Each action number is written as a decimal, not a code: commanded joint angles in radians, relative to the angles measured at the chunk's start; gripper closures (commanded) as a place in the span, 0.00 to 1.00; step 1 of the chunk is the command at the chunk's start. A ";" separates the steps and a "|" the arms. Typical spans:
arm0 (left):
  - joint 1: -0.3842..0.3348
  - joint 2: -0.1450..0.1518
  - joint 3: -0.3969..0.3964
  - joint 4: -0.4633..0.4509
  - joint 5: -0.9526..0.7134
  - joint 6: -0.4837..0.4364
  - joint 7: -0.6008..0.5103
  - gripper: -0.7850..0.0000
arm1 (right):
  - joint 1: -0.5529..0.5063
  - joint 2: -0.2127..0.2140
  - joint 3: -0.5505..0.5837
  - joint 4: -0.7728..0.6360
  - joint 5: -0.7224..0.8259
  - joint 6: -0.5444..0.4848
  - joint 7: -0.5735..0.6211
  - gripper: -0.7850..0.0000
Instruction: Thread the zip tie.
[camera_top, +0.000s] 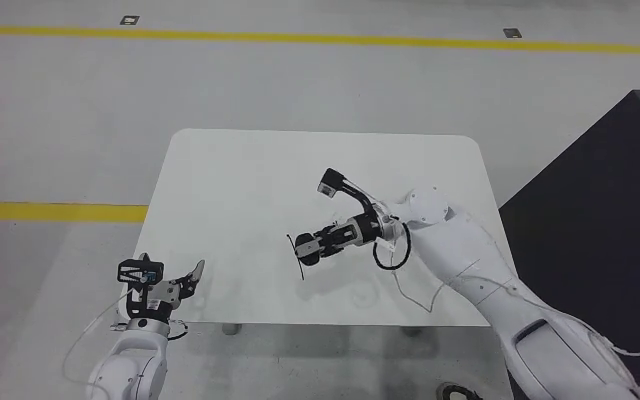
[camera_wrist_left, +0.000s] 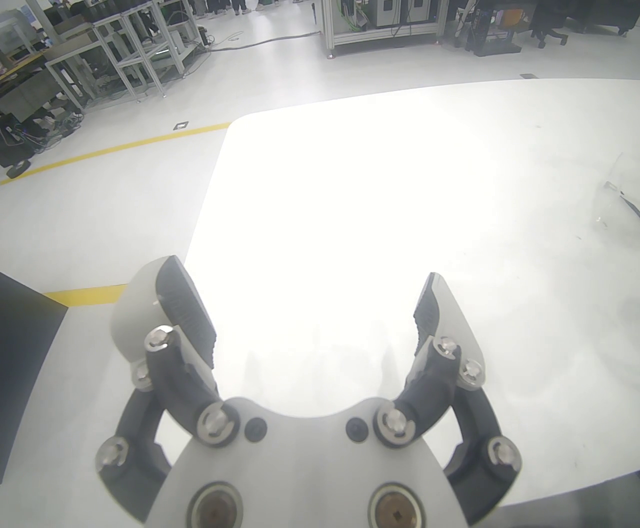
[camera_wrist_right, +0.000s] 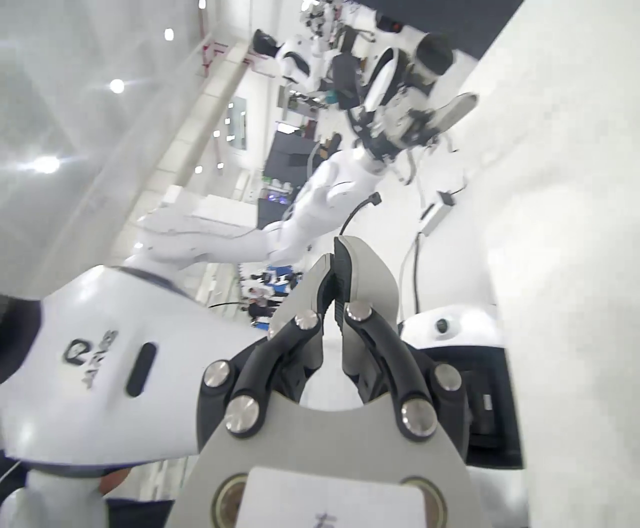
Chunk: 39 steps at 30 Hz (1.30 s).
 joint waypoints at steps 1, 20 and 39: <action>0.000 0.000 0.000 0.000 0.000 0.000 0.000 0.00 | -0.029 0.025 0.041 -0.067 0.058 0.060 0.060 1.00; 0.000 0.000 0.000 0.000 0.000 0.000 0.000 0.00 | -0.052 0.042 0.072 -0.109 0.081 0.087 0.087 1.00; 0.000 0.000 0.000 0.000 0.000 0.000 0.000 0.00 | -0.103 0.063 0.133 -0.169 0.052 0.093 0.085 1.00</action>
